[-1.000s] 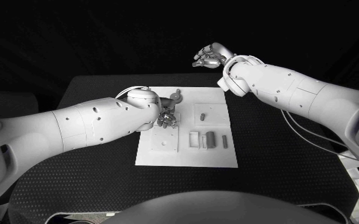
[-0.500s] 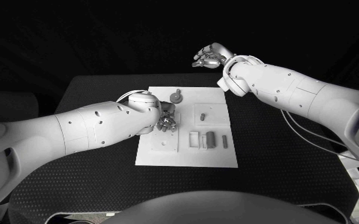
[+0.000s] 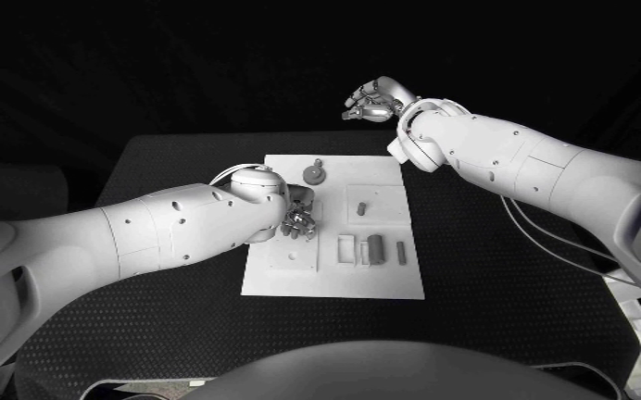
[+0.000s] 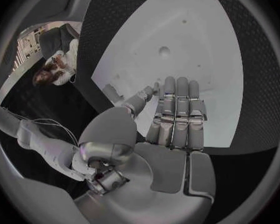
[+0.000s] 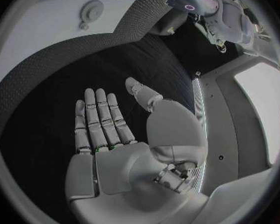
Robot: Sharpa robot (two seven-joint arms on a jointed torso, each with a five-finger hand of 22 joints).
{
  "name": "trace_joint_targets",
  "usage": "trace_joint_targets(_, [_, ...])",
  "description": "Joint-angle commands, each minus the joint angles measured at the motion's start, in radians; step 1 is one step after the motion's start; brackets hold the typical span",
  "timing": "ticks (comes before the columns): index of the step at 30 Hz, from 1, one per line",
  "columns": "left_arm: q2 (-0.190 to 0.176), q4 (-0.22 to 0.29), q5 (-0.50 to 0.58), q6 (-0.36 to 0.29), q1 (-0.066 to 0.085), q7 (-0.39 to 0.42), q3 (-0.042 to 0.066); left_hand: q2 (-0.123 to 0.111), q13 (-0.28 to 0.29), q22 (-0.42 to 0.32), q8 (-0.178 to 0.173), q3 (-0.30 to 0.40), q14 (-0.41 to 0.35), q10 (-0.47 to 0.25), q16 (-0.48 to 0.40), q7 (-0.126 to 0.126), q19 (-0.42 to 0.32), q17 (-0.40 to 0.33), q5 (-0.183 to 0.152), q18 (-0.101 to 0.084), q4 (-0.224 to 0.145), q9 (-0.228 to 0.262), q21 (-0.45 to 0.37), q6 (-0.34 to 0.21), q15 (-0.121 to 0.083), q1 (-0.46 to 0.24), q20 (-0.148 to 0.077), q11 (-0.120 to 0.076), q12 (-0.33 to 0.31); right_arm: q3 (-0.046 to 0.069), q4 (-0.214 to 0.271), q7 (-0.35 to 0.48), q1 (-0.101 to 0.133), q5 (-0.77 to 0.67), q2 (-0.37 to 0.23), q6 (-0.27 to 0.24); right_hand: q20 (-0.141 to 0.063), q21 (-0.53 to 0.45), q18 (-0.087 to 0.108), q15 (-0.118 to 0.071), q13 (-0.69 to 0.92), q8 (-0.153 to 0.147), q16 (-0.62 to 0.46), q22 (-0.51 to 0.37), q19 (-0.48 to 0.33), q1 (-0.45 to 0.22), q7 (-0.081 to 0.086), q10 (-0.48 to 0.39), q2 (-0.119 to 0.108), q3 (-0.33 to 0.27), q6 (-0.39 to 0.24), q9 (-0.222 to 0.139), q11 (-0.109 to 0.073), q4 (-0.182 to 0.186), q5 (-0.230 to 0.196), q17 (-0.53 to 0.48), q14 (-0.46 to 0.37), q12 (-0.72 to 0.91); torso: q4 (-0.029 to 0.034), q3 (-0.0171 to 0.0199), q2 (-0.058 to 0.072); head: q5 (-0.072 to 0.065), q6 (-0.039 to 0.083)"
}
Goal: Assemble the parts on the task board
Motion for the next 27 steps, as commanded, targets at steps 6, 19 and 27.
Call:
trace_joint_targets(6, [0.000, 0.000, -0.021, 0.026, 0.000, 0.002, 0.000, -0.003, 0.002, 0.003, 0.004, 0.007, 0.006, 0.008, -0.001, -0.011, 0.002, 0.001, 0.005, -0.015, -0.002, 0.000, 0.006, 0.018, 0.001, 0.005, -0.005, 0.001, 0.000, 0.000, 0.000, 0.012, 0.000, 0.000, -0.001, 0.012, 0.000, -0.006, -0.009, 0.001, -0.003, 0.004, -0.008, 0.002, -0.007, -0.005, 0.022, 0.008, 0.007, -0.004, -0.006, -0.002, 0.001, 0.000, 0.002, -0.001, 0.009, -0.007, 0.0003, 0.0000, 0.000, -0.001, 0.000])
trace_joint_targets(19, [0.002, -0.006, -0.023, 0.032, -0.005, -0.001, 0.000, -0.004, 0.002, 0.004, 0.004, 0.008, 0.007, 0.009, -0.002, -0.011, 0.002, 0.002, 0.007, -0.015, -0.002, 0.001, 0.007, 0.019, 0.000, 0.005, -0.006, 0.001, 0.000, 0.000, -0.002, 0.012, 0.000, 0.000, 0.000, 0.015, 0.000, -0.008, -0.010, 0.001, -0.007, 0.004, -0.011, 0.004, -0.007, -0.006, 0.024, 0.009, 0.009, -0.005, -0.006, -0.002, 0.001, 0.000, 0.002, -0.001, 0.009, -0.009, 0.0002, -0.0002, 0.000, -0.001, 0.000])
trace_joint_targets(27, [0.003, -0.007, -0.026, 0.024, -0.008, -0.002, 0.000, -0.004, 0.002, 0.005, 0.004, 0.009, 0.007, 0.010, -0.002, -0.011, 0.002, 0.002, 0.008, -0.015, -0.002, 0.001, 0.007, 0.019, 0.000, 0.005, -0.006, 0.001, -0.001, 0.000, -0.001, 0.014, 0.000, 0.001, 0.000, 0.019, 0.000, -0.009, -0.010, 0.002, -0.009, 0.004, -0.012, 0.005, -0.006, -0.006, 0.024, 0.010, 0.009, -0.005, -0.006, -0.003, 0.001, 0.000, 0.002, -0.001, 0.009, -0.010, 0.0005, -0.0004, 0.000, -0.001, 0.000])
